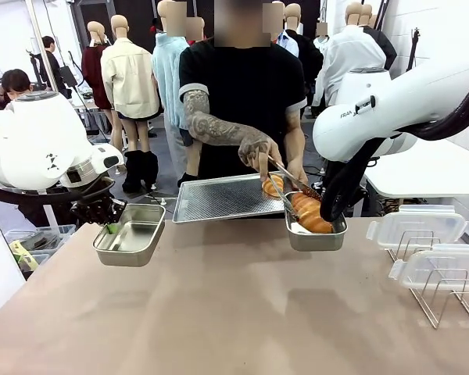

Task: Place the bread in airtight containers.
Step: Once an object is inside an Airtight Container , place the container in the center of the table.

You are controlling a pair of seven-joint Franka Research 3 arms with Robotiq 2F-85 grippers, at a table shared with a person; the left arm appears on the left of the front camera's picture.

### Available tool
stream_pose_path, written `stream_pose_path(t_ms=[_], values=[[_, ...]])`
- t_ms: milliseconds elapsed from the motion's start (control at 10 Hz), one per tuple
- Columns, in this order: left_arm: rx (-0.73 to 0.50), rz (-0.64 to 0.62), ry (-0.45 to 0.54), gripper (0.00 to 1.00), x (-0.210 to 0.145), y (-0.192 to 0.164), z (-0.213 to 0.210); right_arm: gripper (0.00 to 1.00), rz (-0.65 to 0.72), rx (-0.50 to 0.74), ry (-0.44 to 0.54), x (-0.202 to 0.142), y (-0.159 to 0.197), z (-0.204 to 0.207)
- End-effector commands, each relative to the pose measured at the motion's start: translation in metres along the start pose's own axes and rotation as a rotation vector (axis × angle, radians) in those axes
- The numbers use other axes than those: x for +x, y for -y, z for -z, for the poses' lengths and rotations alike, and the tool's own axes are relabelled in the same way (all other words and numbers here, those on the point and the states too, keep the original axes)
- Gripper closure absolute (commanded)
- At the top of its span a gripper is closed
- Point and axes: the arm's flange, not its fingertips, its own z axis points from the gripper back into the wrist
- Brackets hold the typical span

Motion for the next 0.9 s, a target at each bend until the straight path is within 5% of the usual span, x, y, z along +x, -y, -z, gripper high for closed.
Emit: stream_pose_path(t_ms=[0,800], values=[[0.002,0.007,0.013,1.00,0.0010,0.0001,-0.0015,1.00,0.000,0.004,0.017,-0.0034,0.0008,-0.0009],[0.002,0.007,0.013,1.00,0.0010,0.0001,-0.0015,1.00,0.000,0.004,0.017,-0.0034,0.0008,-0.0009]])
